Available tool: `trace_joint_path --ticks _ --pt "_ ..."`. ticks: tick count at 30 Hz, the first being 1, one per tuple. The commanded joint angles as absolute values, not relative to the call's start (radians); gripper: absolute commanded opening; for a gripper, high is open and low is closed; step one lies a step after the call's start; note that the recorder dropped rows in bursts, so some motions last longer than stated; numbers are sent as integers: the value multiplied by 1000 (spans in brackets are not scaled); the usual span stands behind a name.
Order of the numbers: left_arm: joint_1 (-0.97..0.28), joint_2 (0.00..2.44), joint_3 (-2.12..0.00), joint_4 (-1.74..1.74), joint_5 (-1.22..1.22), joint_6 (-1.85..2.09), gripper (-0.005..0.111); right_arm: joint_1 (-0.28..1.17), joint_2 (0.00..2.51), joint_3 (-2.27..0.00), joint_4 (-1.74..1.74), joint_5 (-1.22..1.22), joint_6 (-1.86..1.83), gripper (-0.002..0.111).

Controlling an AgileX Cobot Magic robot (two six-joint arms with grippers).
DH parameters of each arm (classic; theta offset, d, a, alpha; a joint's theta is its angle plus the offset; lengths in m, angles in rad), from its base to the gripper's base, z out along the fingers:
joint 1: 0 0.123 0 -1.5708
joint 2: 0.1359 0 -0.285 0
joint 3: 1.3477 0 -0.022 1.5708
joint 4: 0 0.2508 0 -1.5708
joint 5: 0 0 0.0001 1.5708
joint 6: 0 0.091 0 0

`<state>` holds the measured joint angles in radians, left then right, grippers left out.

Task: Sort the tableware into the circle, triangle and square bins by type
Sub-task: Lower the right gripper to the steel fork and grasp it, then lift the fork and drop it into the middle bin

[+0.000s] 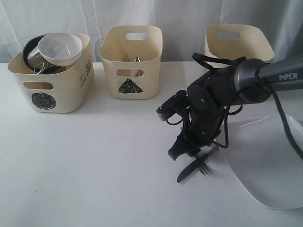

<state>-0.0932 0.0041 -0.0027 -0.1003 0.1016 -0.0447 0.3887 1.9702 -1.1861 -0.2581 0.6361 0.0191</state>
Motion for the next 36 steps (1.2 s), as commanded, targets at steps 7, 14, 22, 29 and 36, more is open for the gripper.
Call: trace_joint_path --ticks 7,14,22,29,36 --pt "-93 0 0 -102 99 -46 0 390 2002 -1182 -92 591 48 16" --pt "-93 0 0 -102 99 -48 0 401 2002 -1185 61 549 -16 0" --pt "-93 0 0 -102 99 -48 0 428 2002 -1186 465 481 -256 0" --pt "-93 0 0 -102 99 -48 0 437 1996 -1188 883 492 -546 0" --pt "-93 0 0 -102 99 -48 0 435 1923 -1186 1086 451 -729 0"
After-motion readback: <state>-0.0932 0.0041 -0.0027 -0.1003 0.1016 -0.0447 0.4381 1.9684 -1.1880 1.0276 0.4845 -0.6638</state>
